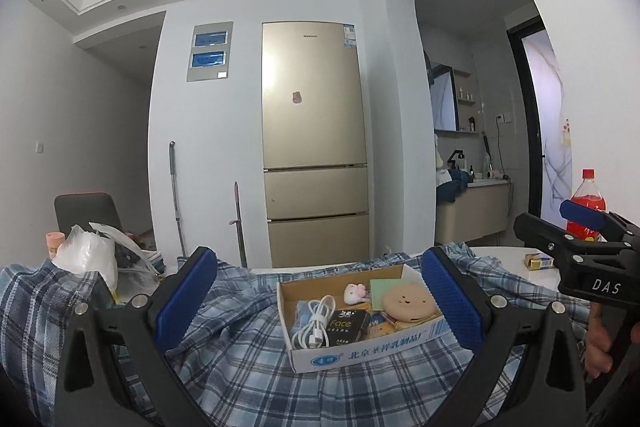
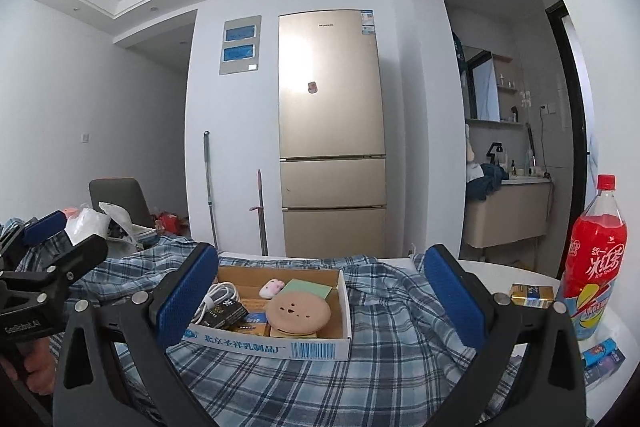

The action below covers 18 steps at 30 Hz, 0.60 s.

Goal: Organize soft objects

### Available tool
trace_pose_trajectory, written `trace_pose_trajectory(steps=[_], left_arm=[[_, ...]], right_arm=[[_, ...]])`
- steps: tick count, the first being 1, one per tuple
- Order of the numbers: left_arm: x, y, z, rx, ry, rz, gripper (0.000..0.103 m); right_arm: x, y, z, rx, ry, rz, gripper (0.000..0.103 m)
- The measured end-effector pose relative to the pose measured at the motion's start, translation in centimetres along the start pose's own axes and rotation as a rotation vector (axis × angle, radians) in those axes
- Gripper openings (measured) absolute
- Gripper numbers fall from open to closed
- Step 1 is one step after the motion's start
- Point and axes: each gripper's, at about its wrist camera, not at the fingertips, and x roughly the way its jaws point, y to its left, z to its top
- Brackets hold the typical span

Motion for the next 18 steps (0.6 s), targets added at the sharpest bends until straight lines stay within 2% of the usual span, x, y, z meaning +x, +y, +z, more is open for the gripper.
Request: trace_pose_trajectory(steps=[8,18], left_arm=[[-0.14,0.09,0.10,0.008,-0.015,0.014,0.103],[-0.14,0.40,0.00,-0.005,0.006,0.016,0.103]], right_arm=[[0.07,0.15,0.01,-0.003,0.010,-0.001,0.103],[0.06,0.20,0.05,-0.005,0.012,-0.007,0.103]])
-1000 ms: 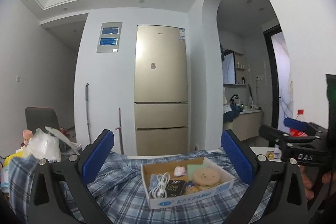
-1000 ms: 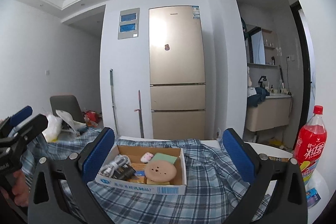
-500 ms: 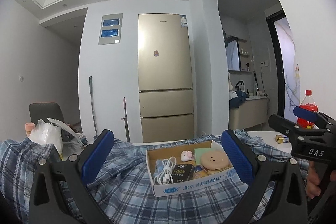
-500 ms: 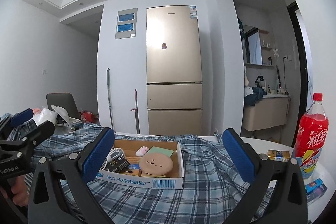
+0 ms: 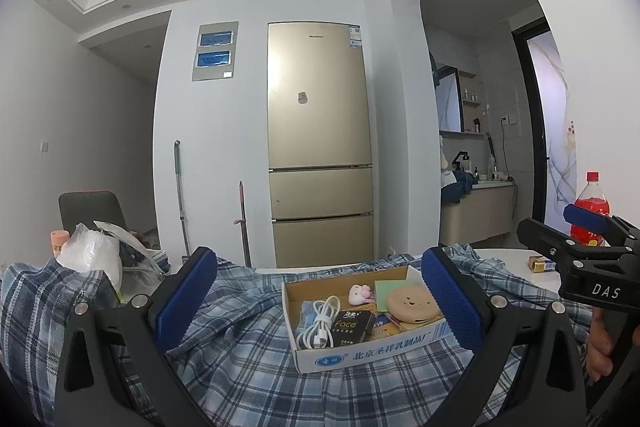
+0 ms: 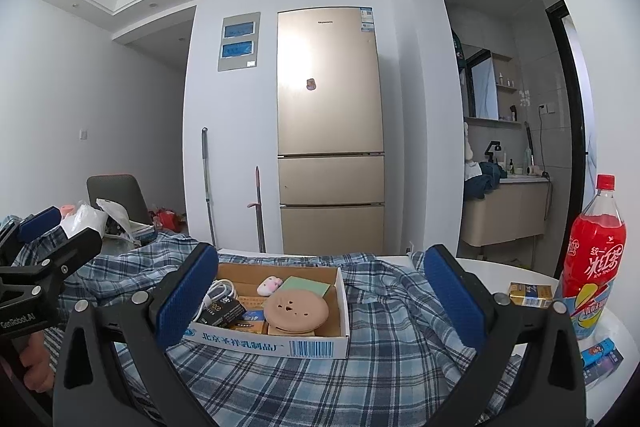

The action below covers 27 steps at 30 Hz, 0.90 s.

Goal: Organize soft objects

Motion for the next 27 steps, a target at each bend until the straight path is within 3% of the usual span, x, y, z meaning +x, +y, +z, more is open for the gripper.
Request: trace_pose_trajectory(steps=[27], left_arm=[[0.40,0.07,0.11,0.000,0.010,0.005,0.103]], right_arm=[[0.19,0.05,-0.10,-0.011,0.005,-0.013,0.103]])
